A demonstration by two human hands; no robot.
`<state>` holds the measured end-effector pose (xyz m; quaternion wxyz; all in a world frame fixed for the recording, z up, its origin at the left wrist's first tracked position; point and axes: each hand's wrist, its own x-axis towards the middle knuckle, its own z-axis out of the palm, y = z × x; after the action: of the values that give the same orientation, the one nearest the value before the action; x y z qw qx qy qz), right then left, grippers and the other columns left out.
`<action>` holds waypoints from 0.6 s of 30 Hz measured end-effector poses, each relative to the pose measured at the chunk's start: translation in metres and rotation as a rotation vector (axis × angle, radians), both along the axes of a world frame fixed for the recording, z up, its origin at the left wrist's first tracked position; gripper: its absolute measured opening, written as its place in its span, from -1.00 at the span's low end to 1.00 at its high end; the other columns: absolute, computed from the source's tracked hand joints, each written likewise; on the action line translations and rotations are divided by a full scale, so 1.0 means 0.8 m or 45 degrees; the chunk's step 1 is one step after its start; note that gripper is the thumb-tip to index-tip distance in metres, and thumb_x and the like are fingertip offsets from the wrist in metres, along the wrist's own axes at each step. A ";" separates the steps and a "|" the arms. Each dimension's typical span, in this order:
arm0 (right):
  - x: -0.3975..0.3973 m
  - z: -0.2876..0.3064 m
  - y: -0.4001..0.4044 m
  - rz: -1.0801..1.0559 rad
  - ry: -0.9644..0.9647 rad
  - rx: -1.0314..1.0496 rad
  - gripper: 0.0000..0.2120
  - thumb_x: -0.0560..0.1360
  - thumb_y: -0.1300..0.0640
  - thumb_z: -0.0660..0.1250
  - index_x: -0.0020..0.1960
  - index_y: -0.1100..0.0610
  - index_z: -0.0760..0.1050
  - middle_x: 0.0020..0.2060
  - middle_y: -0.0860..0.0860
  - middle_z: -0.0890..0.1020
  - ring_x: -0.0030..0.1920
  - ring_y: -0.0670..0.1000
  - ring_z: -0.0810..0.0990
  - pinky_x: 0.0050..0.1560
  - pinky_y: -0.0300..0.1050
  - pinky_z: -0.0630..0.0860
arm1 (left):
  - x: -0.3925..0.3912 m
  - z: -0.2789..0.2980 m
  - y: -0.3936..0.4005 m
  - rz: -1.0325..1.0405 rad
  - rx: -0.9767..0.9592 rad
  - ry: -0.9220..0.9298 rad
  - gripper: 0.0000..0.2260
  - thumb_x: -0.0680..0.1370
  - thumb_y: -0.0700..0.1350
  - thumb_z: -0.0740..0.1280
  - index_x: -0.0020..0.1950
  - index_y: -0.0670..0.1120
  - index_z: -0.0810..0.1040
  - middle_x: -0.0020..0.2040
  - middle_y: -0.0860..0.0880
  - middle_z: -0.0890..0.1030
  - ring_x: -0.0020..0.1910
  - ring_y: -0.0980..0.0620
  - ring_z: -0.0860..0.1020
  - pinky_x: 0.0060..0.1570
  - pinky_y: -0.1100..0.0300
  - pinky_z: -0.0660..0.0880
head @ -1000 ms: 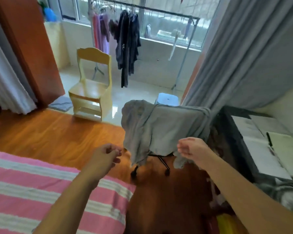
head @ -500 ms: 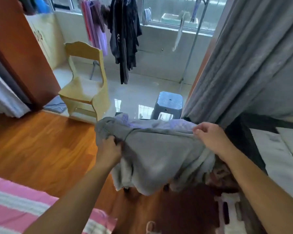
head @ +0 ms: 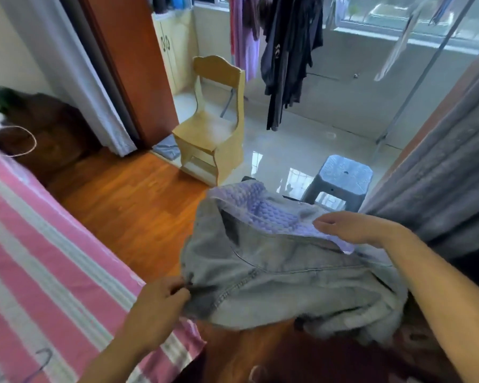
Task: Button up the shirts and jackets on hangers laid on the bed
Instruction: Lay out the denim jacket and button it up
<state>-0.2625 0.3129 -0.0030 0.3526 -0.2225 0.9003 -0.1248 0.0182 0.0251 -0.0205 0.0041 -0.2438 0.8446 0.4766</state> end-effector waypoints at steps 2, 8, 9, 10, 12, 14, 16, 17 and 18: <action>0.004 0.006 -0.012 0.132 -0.091 -0.027 -0.59 0.65 -0.25 0.12 0.24 -0.03 0.58 0.19 -0.15 0.60 0.22 -0.07 0.55 0.34 -0.11 0.39 | 0.001 -0.057 -0.002 0.195 0.219 -0.206 -0.76 0.51 -0.27 0.35 -0.28 -0.02 0.70 -0.39 0.13 0.62 -0.30 0.08 0.53 -0.19 0.10 0.41; 0.036 0.000 -0.028 0.329 0.201 0.060 -0.81 0.54 -0.14 0.40 -0.01 -0.04 0.51 -0.14 -0.14 0.51 -0.20 -0.17 0.44 -0.20 -0.42 0.30 | 0.002 -0.136 0.004 0.387 0.564 -0.285 -0.89 0.35 -0.12 0.37 -0.21 -0.04 0.70 -0.34 -0.06 0.63 -0.26 -0.10 0.55 -0.15 -0.02 0.42; 0.039 -0.004 -0.026 0.295 0.300 0.043 -0.80 0.54 -0.10 0.41 0.03 -0.01 0.50 -0.11 -0.13 0.48 -0.21 -0.21 0.42 -0.20 -0.50 0.29 | 0.005 -0.134 0.005 0.388 0.589 -0.283 -0.89 0.35 -0.12 0.38 -0.20 -0.04 0.69 -0.30 -0.09 0.65 -0.23 -0.12 0.58 -0.13 -0.03 0.45; 0.045 -0.006 -0.022 0.240 0.359 -0.060 -0.77 0.53 -0.08 0.43 0.09 -0.03 0.49 -0.06 -0.15 0.46 -0.18 -0.27 0.41 -0.17 -0.58 0.27 | 0.007 -0.123 0.008 0.395 0.597 -0.280 -0.90 0.38 -0.13 0.39 -0.19 -0.07 0.69 -0.26 -0.13 0.66 -0.20 -0.14 0.59 -0.11 -0.04 0.48; 0.056 -0.008 -0.010 0.150 0.337 -0.224 -0.64 0.51 -0.06 0.46 0.25 -0.14 0.43 0.03 -0.20 0.42 -0.11 -0.32 0.43 -0.10 -0.60 0.28 | 0.016 -0.114 0.006 0.401 0.627 -0.288 -0.90 0.51 -0.26 0.39 -0.16 -0.17 0.69 -0.23 -0.18 0.66 -0.18 -0.15 0.60 -0.07 -0.03 0.51; 0.062 -0.013 0.003 0.200 0.336 -0.220 -0.62 0.52 -0.09 0.43 0.29 -0.25 0.41 -0.02 -0.26 0.40 -0.11 -0.27 0.45 -0.10 -0.50 0.32 | 0.027 -0.111 0.002 0.388 0.660 -0.304 -0.84 0.57 -0.35 0.34 -0.17 -0.24 0.66 -0.26 -0.17 0.64 -0.19 -0.13 0.59 -0.06 0.00 0.51; 0.065 -0.019 0.010 0.291 0.477 -0.108 -0.92 0.56 -0.13 0.35 0.04 -0.27 0.48 -0.15 -0.24 0.43 -0.10 -0.18 0.44 -0.13 -0.36 0.27 | 0.036 -0.105 0.000 0.315 0.648 -0.342 -0.83 0.59 -0.33 0.34 -0.19 -0.27 0.63 -0.26 -0.16 0.60 -0.19 -0.12 0.55 -0.04 -0.01 0.49; 0.067 -0.020 0.014 0.321 0.525 -0.089 -0.89 0.58 -0.13 0.30 -0.12 -0.23 0.45 -0.20 -0.21 0.44 -0.09 -0.13 0.45 -0.13 -0.30 0.26 | 0.039 -0.101 -0.001 0.261 0.637 -0.361 -0.84 0.59 -0.32 0.35 -0.18 -0.26 0.63 -0.25 -0.15 0.60 -0.18 -0.12 0.55 -0.04 -0.01 0.48; 0.071 -0.019 0.018 0.337 0.564 -0.113 -0.79 0.60 -0.12 0.26 -0.22 -0.19 0.40 -0.24 -0.18 0.47 -0.10 -0.08 0.47 -0.09 -0.19 0.31 | 0.042 -0.094 -0.001 0.212 0.619 -0.390 -0.85 0.59 -0.31 0.35 -0.17 -0.24 0.65 -0.25 -0.14 0.61 -0.19 -0.11 0.55 -0.04 0.00 0.49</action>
<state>-0.2055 0.3277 -0.0184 0.1499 -0.3754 0.9123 -0.0652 0.0514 0.0243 -0.0959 0.1506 -0.3733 0.6723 0.6213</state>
